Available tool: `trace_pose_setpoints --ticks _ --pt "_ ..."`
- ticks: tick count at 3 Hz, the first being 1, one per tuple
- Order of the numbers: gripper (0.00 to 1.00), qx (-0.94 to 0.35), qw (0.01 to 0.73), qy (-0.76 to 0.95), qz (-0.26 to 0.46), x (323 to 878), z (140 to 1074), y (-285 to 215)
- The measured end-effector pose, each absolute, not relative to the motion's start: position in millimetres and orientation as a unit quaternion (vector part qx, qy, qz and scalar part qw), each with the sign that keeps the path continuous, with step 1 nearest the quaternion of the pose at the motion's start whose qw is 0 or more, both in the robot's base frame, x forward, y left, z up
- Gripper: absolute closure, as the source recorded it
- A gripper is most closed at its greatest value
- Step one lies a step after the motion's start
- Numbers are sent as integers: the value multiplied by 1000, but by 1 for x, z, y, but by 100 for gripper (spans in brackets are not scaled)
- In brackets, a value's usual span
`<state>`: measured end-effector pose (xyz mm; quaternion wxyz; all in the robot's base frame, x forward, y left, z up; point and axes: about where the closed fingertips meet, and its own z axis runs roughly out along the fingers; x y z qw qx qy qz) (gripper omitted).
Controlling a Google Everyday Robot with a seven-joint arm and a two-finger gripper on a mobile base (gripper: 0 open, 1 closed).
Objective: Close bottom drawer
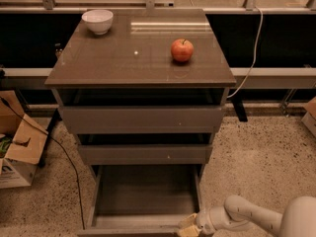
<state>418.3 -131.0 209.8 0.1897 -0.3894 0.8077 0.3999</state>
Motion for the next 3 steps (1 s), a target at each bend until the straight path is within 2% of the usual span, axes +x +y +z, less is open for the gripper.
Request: trace_pose_setpoints --ticks 1,3 --pt "0 -391 191 807 399 418 214 -131" --pt "0 -417 211 794 389 407 245 -126"
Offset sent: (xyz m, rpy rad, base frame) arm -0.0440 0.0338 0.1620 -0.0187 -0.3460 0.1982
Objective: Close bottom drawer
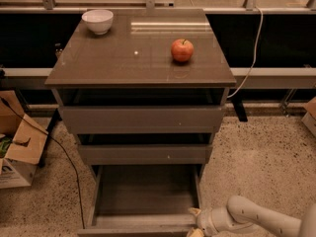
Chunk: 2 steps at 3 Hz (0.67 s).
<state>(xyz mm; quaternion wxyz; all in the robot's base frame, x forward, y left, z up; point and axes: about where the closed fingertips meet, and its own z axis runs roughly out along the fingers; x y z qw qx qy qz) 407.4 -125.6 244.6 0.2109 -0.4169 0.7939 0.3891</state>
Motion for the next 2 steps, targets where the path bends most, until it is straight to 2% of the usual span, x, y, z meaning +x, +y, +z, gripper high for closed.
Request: trace_pose_setpoints --ticks 1,2 --pt "17 -462 256 767 365 389 303 -120" --pt "39 -479 279 754 353 377 331 -122"
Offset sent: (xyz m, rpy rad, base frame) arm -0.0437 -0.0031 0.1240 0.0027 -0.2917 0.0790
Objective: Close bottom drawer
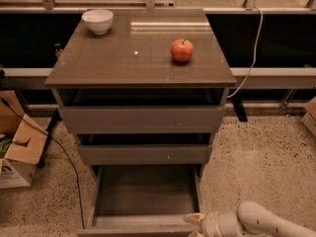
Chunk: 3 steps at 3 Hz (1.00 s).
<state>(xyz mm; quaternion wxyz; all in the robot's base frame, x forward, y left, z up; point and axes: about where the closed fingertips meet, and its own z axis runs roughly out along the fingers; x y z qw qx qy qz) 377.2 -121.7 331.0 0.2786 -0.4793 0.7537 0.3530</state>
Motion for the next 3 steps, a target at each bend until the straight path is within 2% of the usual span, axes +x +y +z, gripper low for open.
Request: trace_pose_setpoints --ticks 2,3 --pt "87 -469 287 759 348 375 328 -136" --pt "100 -454 282 774 341 383 301 -145"
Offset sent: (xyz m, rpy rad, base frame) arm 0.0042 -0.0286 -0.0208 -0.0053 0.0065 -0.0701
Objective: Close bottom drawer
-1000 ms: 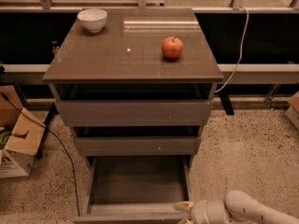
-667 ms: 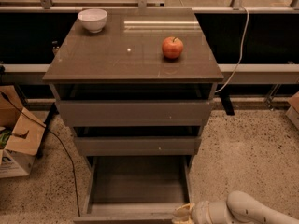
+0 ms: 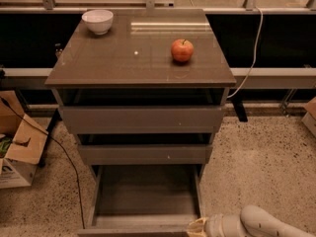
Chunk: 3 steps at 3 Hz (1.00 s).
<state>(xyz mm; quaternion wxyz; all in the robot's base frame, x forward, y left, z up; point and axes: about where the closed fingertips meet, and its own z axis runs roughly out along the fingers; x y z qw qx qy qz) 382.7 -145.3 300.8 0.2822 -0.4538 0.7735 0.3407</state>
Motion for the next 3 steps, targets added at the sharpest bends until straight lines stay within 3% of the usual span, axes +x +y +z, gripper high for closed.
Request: trace_pose_setpoints --ticks 3 --pt "100 -420 273 801 328 397 263 -164"
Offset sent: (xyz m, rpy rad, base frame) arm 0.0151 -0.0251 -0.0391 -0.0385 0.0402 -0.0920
